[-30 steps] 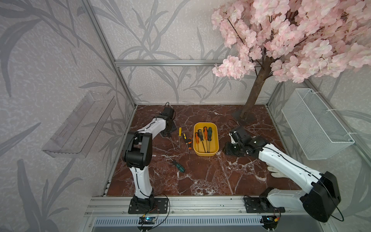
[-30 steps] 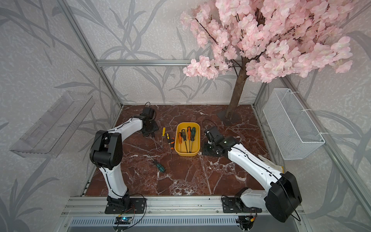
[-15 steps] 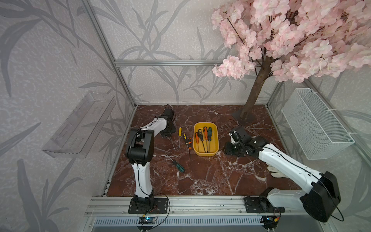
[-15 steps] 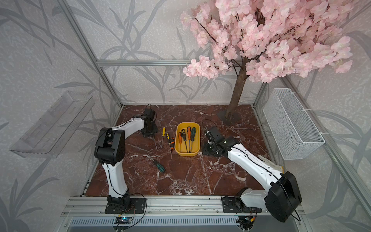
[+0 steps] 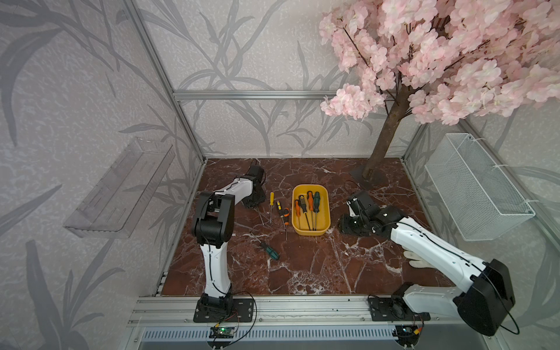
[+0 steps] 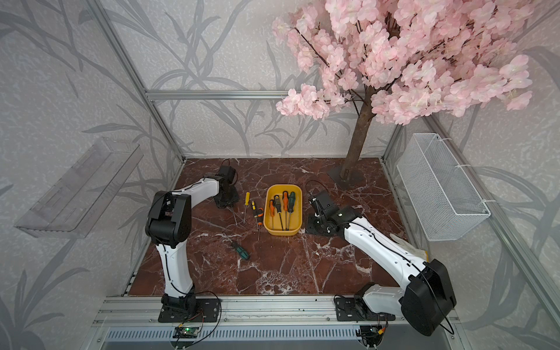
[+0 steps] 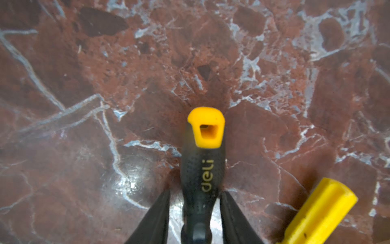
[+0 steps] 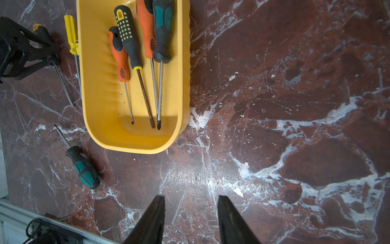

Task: Put the screwdriver on the desktop into the storage box
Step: Pick up the screwdriver from the center of the board.

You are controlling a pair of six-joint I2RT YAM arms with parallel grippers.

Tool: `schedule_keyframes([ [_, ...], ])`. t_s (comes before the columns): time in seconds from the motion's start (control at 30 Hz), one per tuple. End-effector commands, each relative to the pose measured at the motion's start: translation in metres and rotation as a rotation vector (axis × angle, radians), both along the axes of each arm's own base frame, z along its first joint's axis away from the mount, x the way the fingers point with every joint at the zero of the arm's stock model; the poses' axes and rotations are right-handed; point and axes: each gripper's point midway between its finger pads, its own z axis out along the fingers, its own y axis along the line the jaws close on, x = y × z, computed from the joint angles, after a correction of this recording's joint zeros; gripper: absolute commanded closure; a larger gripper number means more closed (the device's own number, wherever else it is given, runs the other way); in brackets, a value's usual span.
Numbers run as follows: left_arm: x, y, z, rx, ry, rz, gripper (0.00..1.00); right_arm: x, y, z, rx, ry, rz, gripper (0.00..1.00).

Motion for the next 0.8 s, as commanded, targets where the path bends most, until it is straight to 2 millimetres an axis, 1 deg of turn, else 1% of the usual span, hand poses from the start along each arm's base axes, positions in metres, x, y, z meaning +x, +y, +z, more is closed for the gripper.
schedule_keyframes([
  [0.0, -0.001, 0.005, -0.002, 0.023, 0.017, -0.007, 0.65, -0.002, -0.005, 0.003, -0.005, -0.019, -0.014, 0.55],
  [0.17, -0.001, 0.004, 0.001, 0.023, 0.011, -0.019, 0.79, -0.002, -0.008, 0.005, 0.000, -0.029, -0.025, 0.55],
  [0.2, 0.000, 0.003, 0.004, 0.020, 0.007, -0.023, 0.79, -0.002, -0.007, 0.006, 0.001, -0.031, -0.024, 0.55],
  [0.27, 0.001, 0.003, 0.009, 0.018, -0.002, -0.025, 0.84, -0.002, -0.008, 0.007, 0.005, -0.032, -0.027, 0.55],
  [0.33, 0.003, 0.001, 0.017, 0.011, -0.018, -0.031, 0.85, -0.003, -0.008, 0.007, 0.006, -0.034, -0.026, 0.55],
  [0.43, 0.008, -0.003, 0.036, -0.003, -0.057, -0.042, 0.86, -0.003, -0.008, 0.008, 0.007, -0.037, -0.026, 0.55],
  [0.53, 0.012, -0.012, 0.055, -0.017, -0.094, -0.065, 0.88, -0.003, -0.008, 0.008, 0.008, -0.035, -0.028, 0.55],
  [0.67, 0.013, -0.032, 0.077, -0.045, -0.138, -0.108, 0.88, -0.002, -0.009, 0.009, 0.008, -0.041, -0.035, 0.55],
  [0.77, 0.015, -0.052, 0.096, -0.064, -0.179, -0.145, 0.88, -0.004, -0.009, 0.010, 0.011, -0.041, -0.035, 0.55],
])
